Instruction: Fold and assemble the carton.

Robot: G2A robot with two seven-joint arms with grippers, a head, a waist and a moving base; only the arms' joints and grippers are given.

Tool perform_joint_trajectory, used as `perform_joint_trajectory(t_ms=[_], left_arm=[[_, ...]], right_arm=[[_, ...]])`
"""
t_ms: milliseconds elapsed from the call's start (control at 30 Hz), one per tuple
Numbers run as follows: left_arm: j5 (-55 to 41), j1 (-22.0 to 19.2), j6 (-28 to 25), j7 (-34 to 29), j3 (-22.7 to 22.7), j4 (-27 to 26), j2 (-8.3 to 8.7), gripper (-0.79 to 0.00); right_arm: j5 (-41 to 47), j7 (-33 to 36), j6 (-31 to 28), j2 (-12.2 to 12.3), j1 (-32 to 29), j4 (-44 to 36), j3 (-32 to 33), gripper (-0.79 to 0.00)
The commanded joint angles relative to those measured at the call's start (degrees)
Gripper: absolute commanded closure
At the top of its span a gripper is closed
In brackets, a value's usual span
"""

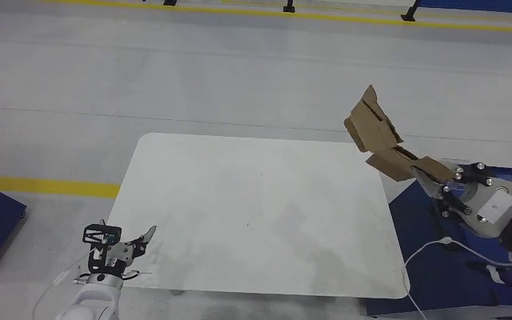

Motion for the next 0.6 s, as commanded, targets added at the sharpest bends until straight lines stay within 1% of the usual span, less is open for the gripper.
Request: perform_joint_trajectory(t_ms=[0, 67, 133, 267, 367, 400, 433, 500, 567], left_arm=[[0.0, 0.0, 0.0, 0.0, 0.0, 0.0, 0.0, -0.785], [0.0, 0.0, 0.0, 0.0, 0.0, 0.0, 0.0, -0.785], [0.0, 0.0, 0.0, 0.0, 0.0, 0.0, 0.0, -0.785], [0.0, 0.0, 0.0, 0.0, 0.0, 0.0, 0.0, -0.785], [0.0, 0.0, 0.0, 0.0, 0.0, 0.0, 0.0, -0.785], [0.0, 0.0, 0.0, 0.0, 0.0, 0.0, 0.0, -0.785], [0.0, 0.0, 0.0, 0.0, 0.0, 0.0, 0.0, -0.785], [0.0, 0.0, 0.0, 0.0, 0.0, 0.0, 0.0, -0.785], [0.0, 0.0, 0.0, 0.0, 0.0, 0.0, 0.0, -0.785]], right_arm=[[-6.3, -4.4, -1.6, 0.0, 0.9, 0.1, 0.7, 0.0], [-15.1, -8.9, -1.6, 0.8, 3.0, 0.1, -0.3, 0.0], [-24.7, -15.1, -1.6, 1.8, 4.1, 0.1, -2.6, 0.0], [-43.5, -30.0, -1.6, 3.6, 2.9, 0.1, -6.3, 0.0], [-57.6, -41.7, -1.6, 4.3, 1.3, 0.1, -8.2, 0.0], [-60.6, -44.4, -1.3, 4.4, 0.8, 0.1, -8.9, 0.0], [-67.0, -49.1, 0.9, 4.6, -0.5, 0.1, -10.2, 0.0], [-75.5, -56.4, 5.3, 4.7, -4.0, 0.1, -13.0, 0.0], [-85.0, -62.8, 11.6, 4.9, -7.7, 0.1, -15.7, 0.0]])
